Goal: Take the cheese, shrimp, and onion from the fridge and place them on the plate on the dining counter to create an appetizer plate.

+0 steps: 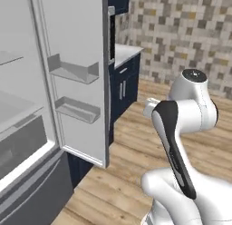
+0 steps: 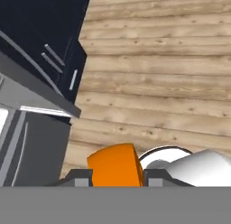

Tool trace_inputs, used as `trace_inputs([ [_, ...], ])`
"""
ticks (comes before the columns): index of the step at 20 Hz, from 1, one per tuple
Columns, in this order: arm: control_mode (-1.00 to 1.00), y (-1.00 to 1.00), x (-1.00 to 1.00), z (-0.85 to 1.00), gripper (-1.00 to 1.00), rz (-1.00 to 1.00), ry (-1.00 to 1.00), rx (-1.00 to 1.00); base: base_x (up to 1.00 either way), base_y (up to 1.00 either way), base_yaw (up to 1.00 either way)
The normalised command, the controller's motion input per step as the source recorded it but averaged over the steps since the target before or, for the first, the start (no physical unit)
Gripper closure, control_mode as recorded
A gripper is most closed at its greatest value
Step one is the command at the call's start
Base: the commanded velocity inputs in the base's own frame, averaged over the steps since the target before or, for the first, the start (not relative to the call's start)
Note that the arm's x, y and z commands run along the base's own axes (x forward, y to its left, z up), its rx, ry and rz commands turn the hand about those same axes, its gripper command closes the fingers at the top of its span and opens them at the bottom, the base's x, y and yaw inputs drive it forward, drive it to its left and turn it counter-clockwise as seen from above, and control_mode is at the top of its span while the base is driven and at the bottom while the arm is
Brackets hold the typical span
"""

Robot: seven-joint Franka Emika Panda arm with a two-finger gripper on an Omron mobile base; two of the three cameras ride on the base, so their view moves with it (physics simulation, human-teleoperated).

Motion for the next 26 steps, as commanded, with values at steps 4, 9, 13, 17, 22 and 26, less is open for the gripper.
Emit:
trace_inputs([
  [4, 1.00, 0.00, 0.00, 0.00, 1.00, 0.00, 0.00, 0.00, 0.30, -0.18, -0.73],
  [9, 1.00, 0.00, 0.00, 0.00, 1.00, 0.00, 0.00, 0.00, 0.94, 0.00, -0.52],
  [13, 1.00, 0.00, 0.00, 0.00, 1.00, 0.00, 0.00, 0.00, 1.00, 0.00, -0.44],
  [17, 1.00, 0.00, 0.00, 0.00, 1.00, 0.00, 0.00, 0.00, 1.00, 0.00, -0.43],
  [22, 1.00, 0.00, 0.00, 0.00, 1.00, 0.00, 0.00, 0.00, 1.00, 0.00, -0.46],
  [26, 1.00, 0.00, 0.00, 0.00, 1.00, 0.00, 0.00, 0.00, 0.97, 0.05, -0.56],
])
